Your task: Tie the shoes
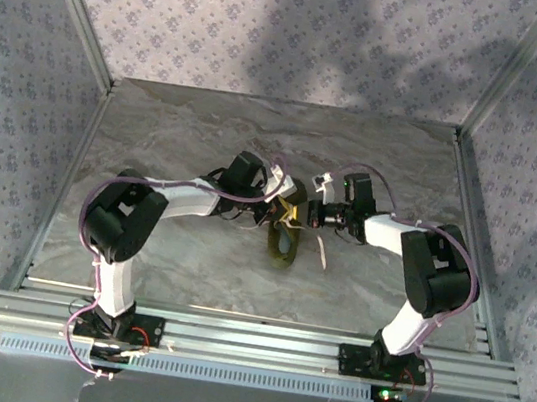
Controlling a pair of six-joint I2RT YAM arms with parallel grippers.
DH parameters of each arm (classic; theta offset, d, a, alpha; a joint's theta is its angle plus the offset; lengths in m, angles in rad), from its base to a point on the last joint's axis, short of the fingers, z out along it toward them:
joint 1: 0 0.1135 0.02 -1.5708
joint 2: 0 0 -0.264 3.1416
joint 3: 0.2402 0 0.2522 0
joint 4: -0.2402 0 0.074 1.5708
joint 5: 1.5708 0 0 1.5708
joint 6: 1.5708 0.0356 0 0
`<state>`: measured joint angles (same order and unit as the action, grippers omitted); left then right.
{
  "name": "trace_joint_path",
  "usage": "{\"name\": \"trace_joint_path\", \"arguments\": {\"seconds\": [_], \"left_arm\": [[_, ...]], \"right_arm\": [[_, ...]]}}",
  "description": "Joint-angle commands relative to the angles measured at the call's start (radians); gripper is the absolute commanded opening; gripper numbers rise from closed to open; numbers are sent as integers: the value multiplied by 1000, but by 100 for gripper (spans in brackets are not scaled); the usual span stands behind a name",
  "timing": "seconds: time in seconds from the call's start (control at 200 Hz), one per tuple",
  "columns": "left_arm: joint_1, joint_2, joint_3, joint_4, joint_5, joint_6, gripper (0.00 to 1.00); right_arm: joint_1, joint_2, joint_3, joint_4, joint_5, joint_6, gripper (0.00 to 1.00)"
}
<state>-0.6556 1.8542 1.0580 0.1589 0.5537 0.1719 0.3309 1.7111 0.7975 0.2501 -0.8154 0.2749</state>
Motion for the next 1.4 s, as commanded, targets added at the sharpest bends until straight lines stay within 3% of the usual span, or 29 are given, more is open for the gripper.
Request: {"name": "trace_joint_path", "arguments": {"seconds": [0.0,0.365,0.57,0.72,0.929,1.394], "left_arm": [[-6,-49,-27,-4,32,36,3],[19,-140,-78,-25,15,82,8],[24,-116,-47,-56,33,95,6],[24,-86,-19,-40,40,74,3],[24,-63,3,-37,39,69,3],[27,-27,-14,1,65,81,2]], "right_arm": [[3,-18,7,-49,29,-32,0],[6,-58,-1,-73,61,-57,0],[12,-70,-7,-57,34,-68,0],[13,-71,-12,-33,4,-58,19],[5,-55,-15,18,-30,-15,31],[3,-21,7,11,-63,-13,33]]}}
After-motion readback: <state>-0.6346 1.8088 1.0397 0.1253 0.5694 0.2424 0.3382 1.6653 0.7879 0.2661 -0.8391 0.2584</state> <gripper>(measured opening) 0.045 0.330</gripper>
